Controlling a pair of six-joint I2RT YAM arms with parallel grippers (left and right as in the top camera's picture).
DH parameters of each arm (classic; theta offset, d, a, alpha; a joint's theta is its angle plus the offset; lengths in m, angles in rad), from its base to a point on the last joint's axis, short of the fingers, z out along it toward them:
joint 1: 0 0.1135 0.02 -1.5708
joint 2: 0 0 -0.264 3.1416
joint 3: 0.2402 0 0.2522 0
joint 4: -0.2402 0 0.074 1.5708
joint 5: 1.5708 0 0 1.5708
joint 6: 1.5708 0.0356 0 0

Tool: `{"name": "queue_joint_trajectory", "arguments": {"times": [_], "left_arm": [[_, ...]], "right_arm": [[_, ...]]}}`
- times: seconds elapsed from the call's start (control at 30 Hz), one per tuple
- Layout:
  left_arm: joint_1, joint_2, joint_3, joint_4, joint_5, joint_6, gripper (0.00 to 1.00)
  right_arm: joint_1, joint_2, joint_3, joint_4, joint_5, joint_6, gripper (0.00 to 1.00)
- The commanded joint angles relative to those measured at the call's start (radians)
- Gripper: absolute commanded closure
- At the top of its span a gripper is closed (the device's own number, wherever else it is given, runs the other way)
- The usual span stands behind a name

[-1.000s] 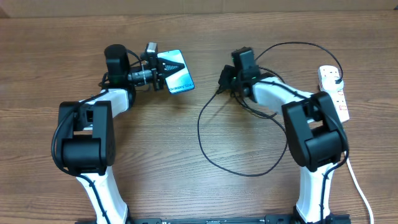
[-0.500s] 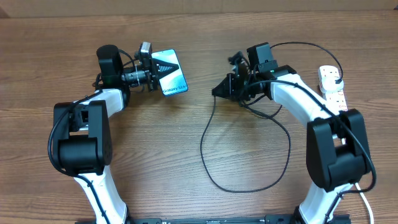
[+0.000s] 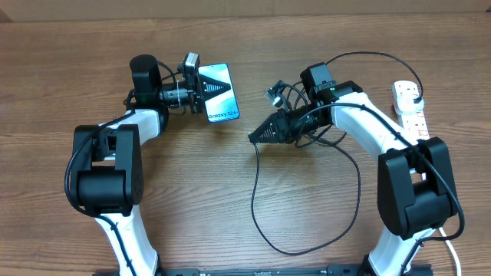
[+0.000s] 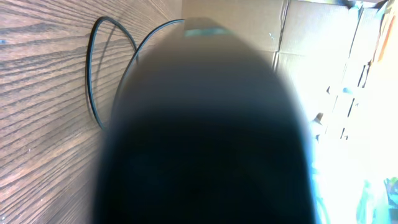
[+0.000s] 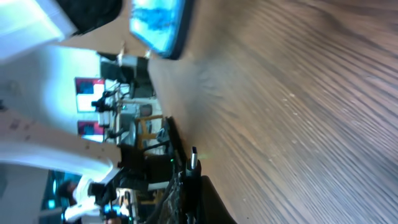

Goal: Plug charger to phone and switch on socket
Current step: 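Carry the cable plug with the right gripper toward the phone's bottom port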

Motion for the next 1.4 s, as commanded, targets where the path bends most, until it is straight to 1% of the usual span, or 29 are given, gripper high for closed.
{"name": "queue_joint_trajectory", "arguments": {"times": [0.0,0.13,0.33,0.5,0.63,0.83,1.0,1.17,1.37], "left_arm": [[0.002,0.003,0.03,0.012,0.04,0.019,0.96],[0.002,0.003,0.03,0.07,0.034,-0.042,0.96],[-0.008,0.003,0.03,0.24,-0.005,-0.233,0.95],[-0.035,0.003,0.03,0.242,-0.043,-0.311,0.96],[-0.059,0.003,0.03,0.243,-0.065,-0.323,0.95],[-0.061,0.003,0.03,0.245,-0.08,-0.326,0.95],[-0.06,0.003,0.03,0.28,-0.085,-0.326,0.96],[-0.059,0.003,0.031,0.293,-0.091,-0.332,0.96],[-0.061,0.003,0.031,0.293,-0.092,-0.331,0.96]], "right_arm": [[0.008,-0.016,0.0,0.0,-0.111,-0.109,0.96],[0.008,-0.016,0.0,0.009,-0.203,-0.154,0.96],[0.008,-0.015,0.0,0.069,-0.251,-0.137,0.96],[0.008,-0.014,0.0,0.209,-0.249,0.059,0.96],[0.008,-0.014,0.0,0.306,-0.238,0.219,0.96],[0.008,-0.014,0.0,0.341,-0.23,0.351,0.96],[0.008,-0.013,0.0,0.341,-0.188,0.428,0.96],[0.008,-0.013,0.0,0.36,-0.186,0.436,0.96],[0.008,-0.013,0.0,0.425,-0.186,0.491,0.96]]}}
